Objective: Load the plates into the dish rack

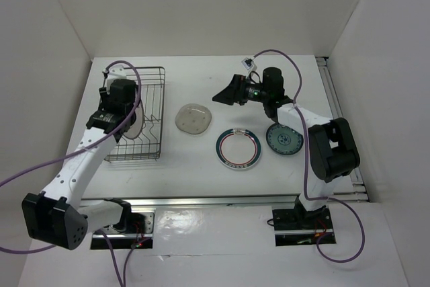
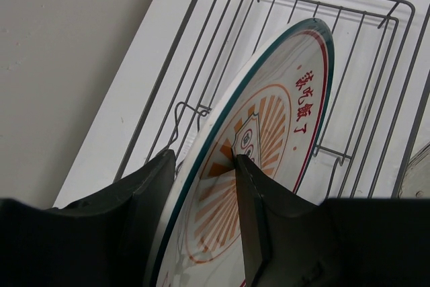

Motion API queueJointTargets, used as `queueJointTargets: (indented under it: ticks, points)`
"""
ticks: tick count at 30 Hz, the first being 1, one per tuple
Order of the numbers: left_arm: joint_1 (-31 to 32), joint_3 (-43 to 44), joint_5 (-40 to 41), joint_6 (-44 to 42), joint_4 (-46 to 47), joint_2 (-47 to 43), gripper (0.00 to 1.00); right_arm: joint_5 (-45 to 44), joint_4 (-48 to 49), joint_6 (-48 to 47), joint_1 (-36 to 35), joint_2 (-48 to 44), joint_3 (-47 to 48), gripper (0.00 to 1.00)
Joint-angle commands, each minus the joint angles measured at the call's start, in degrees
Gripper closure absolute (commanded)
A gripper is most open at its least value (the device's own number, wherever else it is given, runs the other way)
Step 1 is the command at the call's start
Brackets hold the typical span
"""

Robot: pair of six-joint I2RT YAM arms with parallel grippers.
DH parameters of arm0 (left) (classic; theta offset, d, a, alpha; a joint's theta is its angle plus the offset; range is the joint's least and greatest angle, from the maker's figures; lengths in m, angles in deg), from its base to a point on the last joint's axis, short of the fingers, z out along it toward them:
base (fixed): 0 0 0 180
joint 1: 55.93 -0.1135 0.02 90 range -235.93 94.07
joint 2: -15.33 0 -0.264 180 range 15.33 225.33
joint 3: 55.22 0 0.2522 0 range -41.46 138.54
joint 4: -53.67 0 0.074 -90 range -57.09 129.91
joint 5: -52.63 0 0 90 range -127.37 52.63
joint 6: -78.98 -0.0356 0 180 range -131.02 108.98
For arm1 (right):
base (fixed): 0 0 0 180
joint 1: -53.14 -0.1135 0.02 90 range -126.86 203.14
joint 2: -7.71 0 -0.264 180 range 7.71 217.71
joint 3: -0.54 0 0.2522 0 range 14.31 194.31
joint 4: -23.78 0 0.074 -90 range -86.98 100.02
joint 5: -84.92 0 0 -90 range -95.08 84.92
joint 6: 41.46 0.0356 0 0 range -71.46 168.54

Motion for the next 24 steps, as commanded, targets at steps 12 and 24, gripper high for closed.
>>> queueJointTargets:
  ticks: [12, 24]
  points:
    - [0.17, 0.29, -2.63, 1.26, 3.3, -0.56, 1.0, 1.04, 2.98, -0.44, 0.36, -0.94, -0.7, 0.0]
    - [0.17, 1.35, -5.61, 1.88, 2.69, 6.48, 1.0, 1.56, 3.68, 0.09, 0.88, -1.47, -0.7, 0.0]
